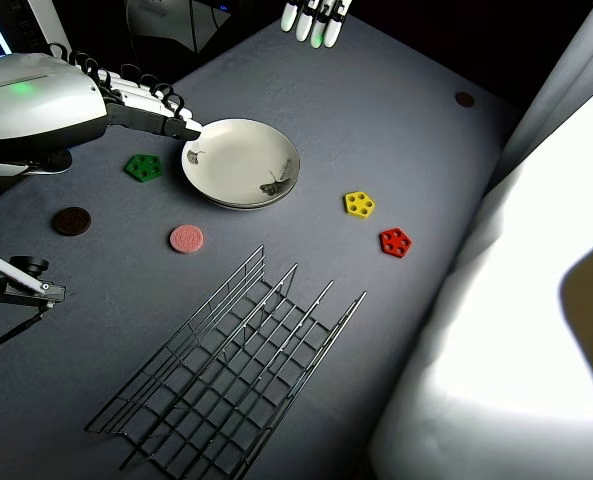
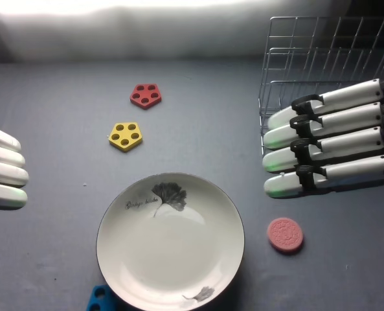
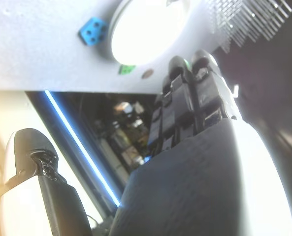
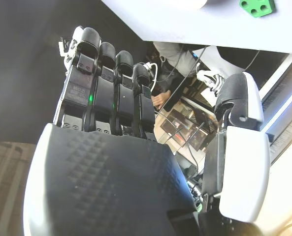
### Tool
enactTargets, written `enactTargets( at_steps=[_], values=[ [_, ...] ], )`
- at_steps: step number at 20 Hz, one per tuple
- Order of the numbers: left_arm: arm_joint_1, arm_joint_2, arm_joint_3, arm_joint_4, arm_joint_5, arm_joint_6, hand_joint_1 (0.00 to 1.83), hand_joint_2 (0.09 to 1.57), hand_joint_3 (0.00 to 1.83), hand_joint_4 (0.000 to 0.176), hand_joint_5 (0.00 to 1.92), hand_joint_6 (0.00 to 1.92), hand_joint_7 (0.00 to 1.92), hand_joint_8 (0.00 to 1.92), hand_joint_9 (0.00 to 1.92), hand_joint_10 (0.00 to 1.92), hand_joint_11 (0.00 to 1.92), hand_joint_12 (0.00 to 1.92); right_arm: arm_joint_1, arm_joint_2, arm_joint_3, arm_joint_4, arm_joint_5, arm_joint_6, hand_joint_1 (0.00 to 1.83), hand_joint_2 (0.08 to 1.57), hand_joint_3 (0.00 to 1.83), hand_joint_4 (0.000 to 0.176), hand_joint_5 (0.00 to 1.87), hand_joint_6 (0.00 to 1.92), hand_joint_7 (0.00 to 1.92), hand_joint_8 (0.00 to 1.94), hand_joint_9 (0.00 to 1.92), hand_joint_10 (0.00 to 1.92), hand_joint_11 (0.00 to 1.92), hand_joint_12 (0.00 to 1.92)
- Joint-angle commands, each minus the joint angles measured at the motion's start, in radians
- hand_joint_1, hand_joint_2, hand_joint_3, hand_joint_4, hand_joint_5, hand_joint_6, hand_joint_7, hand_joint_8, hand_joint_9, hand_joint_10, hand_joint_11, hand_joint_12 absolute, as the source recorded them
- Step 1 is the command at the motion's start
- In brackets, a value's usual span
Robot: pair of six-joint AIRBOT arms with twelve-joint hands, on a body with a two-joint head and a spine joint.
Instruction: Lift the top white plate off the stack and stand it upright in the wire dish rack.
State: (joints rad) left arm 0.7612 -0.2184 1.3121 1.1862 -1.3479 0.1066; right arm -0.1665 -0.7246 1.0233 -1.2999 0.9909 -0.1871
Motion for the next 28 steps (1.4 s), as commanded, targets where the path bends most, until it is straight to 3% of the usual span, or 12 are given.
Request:
enactTargets(
  at_steps=[1, 9, 19, 28],
  values=[
    [-0.020, 0.010, 0.003, -0.075, -0.063, 0.000, 0.13, 0.88, 0.00, 0.000, 0.09, 0.00, 0.11, 0.00, 0.12, 0.00, 0.06, 0.20, 0.010, 0.013, -0.003, 0.081, 0.058, -0.002, 0.17, 0.98, 0.00, 0.000, 0.15, 0.00, 0.15, 0.00, 0.14, 0.00, 0.15, 0.08],
    [-0.019, 0.010, 0.020, -0.070, -0.066, -0.004, 0.13, 0.88, 0.00, 0.000, 0.09, 0.00, 0.10, 0.00, 0.12, 0.00, 0.06, 0.17, 0.014, 0.006, -0.010, 0.071, 0.049, -0.002, 0.15, 1.00, 0.00, 0.000, 0.14, 0.00, 0.14, 0.00, 0.14, 0.00, 0.17, 0.07],
    [-0.022, -0.016, 0.020, -0.036, -0.035, -0.006, 0.14, 0.88, 0.00, 0.000, 0.07, 0.00, 0.09, 0.00, 0.09, 0.00, 0.06, 0.15, 0.014, -0.071, 0.023, 0.122, 0.013, -0.001, 0.17, 0.99, 0.00, 0.000, 0.15, 0.01, 0.15, 0.01, 0.15, 0.00, 0.18, 0.06],
    [-0.023, -0.045, -0.109, 0.006, 0.072, 0.066, 0.16, 0.89, 0.00, 0.000, 0.08, 0.00, 0.08, 0.00, 0.09, 0.00, 0.07, 0.14, 0.023, -0.073, 0.022, 0.137, 0.000, -0.001, 0.13, 0.99, 0.00, 0.000, 0.11, 0.00, 0.11, 0.00, 0.12, 0.00, 0.17, 0.04]
  ],
)
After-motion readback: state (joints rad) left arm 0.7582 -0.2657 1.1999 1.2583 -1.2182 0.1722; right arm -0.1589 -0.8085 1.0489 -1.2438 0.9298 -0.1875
